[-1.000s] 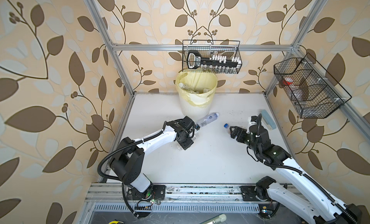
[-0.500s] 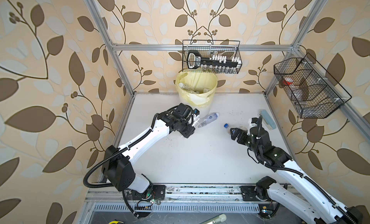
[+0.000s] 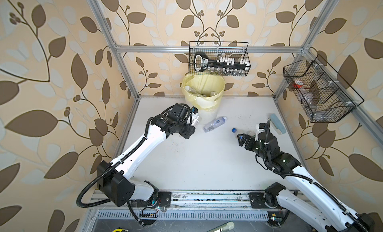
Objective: Throw the plastic bottles in the bin
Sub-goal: Throw the plastic bottle into the trash bin.
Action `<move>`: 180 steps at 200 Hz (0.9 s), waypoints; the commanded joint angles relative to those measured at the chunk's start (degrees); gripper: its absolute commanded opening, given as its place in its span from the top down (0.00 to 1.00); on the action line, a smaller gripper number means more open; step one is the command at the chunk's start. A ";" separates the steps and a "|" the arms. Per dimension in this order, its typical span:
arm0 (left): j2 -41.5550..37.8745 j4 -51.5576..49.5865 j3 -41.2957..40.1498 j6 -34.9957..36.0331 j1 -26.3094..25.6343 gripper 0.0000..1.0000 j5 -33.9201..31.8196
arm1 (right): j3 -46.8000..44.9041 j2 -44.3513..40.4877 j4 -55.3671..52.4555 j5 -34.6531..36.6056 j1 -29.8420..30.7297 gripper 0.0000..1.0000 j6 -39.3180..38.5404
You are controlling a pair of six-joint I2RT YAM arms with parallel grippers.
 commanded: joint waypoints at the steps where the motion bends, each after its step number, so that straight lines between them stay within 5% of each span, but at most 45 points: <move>1: -3.45 -1.07 3.14 -0.07 1.45 0.41 -0.59 | -1.48 0.42 0.89 -0.85 -0.18 0.00 0.55; 100: -9.72 -0.34 1.92 1.44 10.32 0.41 0.08 | -1.76 1.77 2.23 -2.13 -0.18 0.00 1.87; 180: -11.73 -1.02 0.77 -0.19 18.97 0.41 8.56 | -1.81 3.48 3.92 -3.61 -0.18 0.00 2.86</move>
